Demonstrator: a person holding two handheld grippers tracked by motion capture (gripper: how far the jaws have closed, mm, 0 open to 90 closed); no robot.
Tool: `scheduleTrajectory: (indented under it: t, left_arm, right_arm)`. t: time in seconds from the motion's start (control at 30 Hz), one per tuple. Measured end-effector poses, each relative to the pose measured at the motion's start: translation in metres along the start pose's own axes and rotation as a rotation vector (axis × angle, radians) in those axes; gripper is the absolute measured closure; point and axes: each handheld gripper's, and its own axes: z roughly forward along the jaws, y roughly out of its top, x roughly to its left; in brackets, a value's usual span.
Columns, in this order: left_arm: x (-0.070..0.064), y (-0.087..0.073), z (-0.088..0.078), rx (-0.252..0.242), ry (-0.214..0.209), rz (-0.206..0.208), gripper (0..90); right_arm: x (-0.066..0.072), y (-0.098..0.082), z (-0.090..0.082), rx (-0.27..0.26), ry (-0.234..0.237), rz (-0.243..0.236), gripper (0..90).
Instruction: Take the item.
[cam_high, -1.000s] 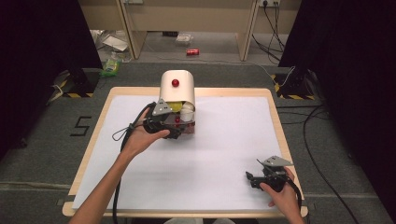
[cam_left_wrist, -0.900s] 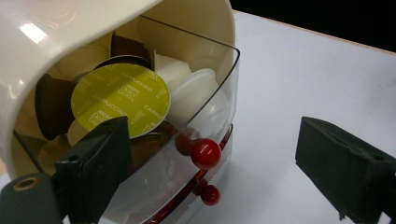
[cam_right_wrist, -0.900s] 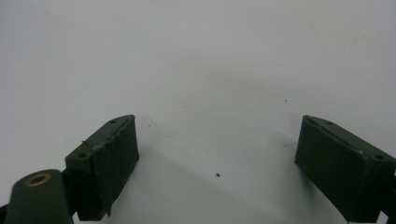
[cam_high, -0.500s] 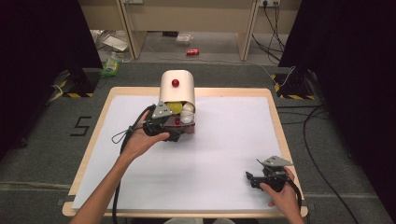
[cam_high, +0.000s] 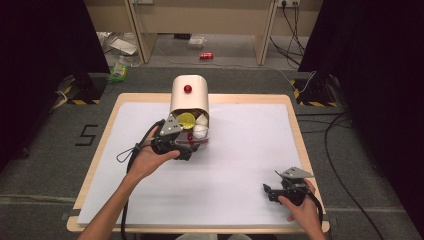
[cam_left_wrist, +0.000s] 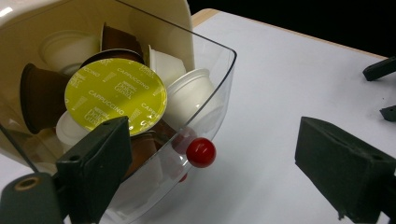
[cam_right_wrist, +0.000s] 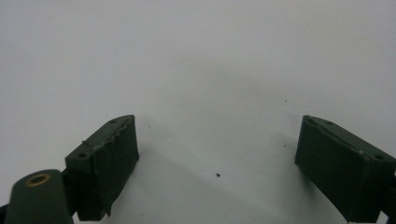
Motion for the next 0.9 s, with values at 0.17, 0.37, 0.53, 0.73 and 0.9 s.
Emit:
scheduleTrajectory:
  t: [0.17,0.37,0.53,0.73,0.9]
  left_arm:
    - [-0.006,-0.003,-0.005,-0.009,0.000,0.000,11.0]
    - [-0.010,-0.008,-0.012,-0.033,-0.003,-0.013,12.4]
    - [-0.014,-0.010,-0.016,-0.032,-0.008,-0.011,13.3]
    - [-0.018,-0.014,-0.019,-0.039,-0.016,-0.016,14.2]
    - [-0.022,-0.017,-0.021,-0.035,-0.018,-0.015,14.2]
  right_arm:
    - [0.000,0.000,0.000,0.000,0.000,-0.001,13.6]
    - [0.000,0.000,0.000,0.000,0.000,0.000,13.6]
    - [0.000,0.000,0.000,0.000,0.000,-0.001,13.6]
    - [0.000,0.000,0.000,0.000,0.000,-0.001,13.6]
    - [0.000,0.000,0.000,0.000,0.000,-0.001,13.6]
